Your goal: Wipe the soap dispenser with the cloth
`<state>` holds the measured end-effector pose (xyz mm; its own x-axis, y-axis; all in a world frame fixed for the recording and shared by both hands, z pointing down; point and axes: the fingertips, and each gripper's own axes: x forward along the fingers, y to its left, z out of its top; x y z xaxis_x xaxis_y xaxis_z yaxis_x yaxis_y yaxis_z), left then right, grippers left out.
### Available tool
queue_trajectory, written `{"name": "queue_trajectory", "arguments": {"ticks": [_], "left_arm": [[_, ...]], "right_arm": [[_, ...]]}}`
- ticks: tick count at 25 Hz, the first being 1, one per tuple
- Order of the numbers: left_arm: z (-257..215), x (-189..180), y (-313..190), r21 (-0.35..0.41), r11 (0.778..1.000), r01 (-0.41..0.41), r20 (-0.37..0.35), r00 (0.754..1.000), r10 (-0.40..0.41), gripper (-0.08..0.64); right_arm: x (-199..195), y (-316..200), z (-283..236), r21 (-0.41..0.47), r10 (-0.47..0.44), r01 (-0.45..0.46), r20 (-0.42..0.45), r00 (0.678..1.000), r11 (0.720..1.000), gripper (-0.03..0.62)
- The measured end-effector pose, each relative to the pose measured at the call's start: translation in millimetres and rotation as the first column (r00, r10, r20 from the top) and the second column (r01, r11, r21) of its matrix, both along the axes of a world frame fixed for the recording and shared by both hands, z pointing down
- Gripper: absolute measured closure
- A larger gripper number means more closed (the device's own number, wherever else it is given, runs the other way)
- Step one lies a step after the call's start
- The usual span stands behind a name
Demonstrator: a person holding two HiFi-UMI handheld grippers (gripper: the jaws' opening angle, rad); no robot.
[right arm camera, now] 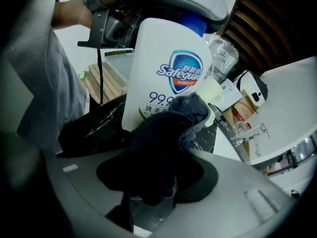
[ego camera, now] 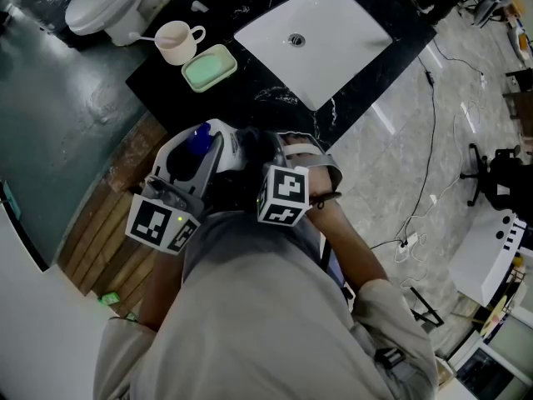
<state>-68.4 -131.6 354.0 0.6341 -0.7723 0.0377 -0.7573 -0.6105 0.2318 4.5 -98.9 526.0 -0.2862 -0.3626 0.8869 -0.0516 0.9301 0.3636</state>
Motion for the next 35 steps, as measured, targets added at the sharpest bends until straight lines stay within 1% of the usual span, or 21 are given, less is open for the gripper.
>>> {"name": "queue_trajectory", "arguments": {"ticks": [10,18,22,35], "left_arm": [[0,0,0,0.000,1.000,0.001,-0.002,1.000,-0.001,0.475],[-1,0,0,0.000,1.000,0.003,-0.004,1.000,-0.003,0.476],[-1,1,0,-0.001,1.000,0.001,-0.005,1.000,-0.001,0.475],[-2,3,-1,0.000,1.000,0.003,-0.006,1.000,-0.003,0.475]], "right_arm": [[0,5,-2,-0.022,0.010,-0.010,0.026,1.000,1.000,0.407],[-1,7,-7,-0.012,0.004,-0.003,0.036,0.999,1.000,0.407],[-1,11,-7,-0.025,0.003,-0.002,0.039,0.999,1.000,0.407],[-4,13,-18,-0.030,0.007,-0.004,0.091,0.996,1.000,0.397]]}}
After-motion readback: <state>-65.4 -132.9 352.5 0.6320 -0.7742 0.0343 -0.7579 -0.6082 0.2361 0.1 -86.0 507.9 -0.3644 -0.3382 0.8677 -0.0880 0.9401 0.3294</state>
